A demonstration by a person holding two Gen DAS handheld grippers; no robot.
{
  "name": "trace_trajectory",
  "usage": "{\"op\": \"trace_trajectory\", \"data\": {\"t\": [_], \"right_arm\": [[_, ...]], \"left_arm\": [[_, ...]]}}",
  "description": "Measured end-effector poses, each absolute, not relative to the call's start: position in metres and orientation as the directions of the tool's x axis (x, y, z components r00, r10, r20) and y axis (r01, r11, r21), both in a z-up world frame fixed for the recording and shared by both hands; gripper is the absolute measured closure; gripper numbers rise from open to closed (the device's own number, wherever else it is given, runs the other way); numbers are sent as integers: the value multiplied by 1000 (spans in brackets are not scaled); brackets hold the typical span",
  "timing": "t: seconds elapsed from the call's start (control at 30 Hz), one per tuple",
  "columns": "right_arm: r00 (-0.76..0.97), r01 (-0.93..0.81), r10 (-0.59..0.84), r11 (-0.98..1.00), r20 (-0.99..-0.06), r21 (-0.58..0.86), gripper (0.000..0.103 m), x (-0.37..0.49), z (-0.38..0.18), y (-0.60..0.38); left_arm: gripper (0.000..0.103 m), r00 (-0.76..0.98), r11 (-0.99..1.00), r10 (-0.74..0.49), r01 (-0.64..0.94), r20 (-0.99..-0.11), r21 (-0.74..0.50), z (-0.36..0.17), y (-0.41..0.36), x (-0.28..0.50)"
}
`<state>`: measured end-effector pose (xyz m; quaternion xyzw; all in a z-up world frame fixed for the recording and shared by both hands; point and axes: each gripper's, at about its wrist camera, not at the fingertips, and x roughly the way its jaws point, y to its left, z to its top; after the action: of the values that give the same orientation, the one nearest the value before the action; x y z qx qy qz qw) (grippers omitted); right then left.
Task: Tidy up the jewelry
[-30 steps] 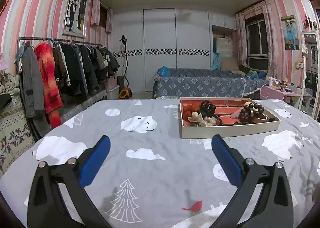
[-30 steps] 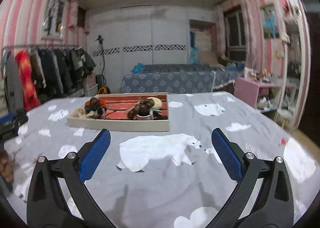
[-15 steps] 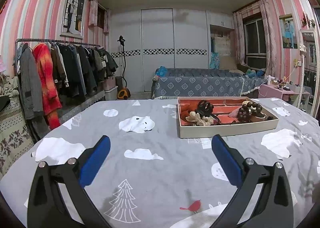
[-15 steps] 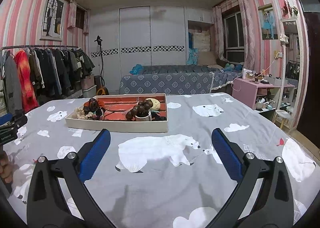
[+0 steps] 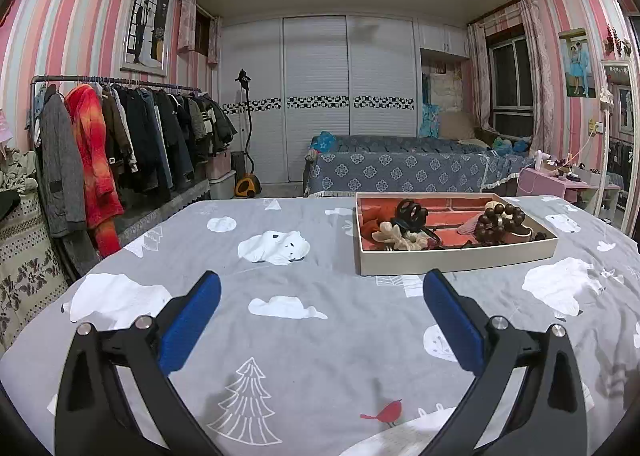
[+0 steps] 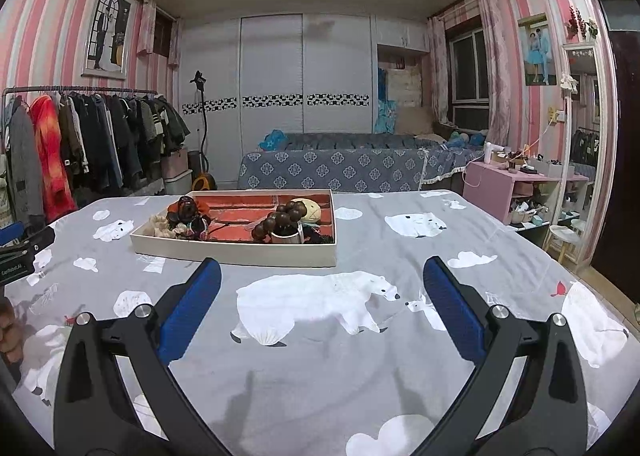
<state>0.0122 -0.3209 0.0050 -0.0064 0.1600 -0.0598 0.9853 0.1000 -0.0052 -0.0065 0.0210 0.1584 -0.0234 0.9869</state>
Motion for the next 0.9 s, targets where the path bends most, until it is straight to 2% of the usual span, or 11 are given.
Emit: {"op": "trace_trajectory", "data": {"t": [0.9], "right_arm": [[941, 114, -119, 993, -318, -34, 5, 14, 4, -322]], "left_arm": [[4, 949, 998, -39, 53, -311, 38, -5, -4, 99]]}}
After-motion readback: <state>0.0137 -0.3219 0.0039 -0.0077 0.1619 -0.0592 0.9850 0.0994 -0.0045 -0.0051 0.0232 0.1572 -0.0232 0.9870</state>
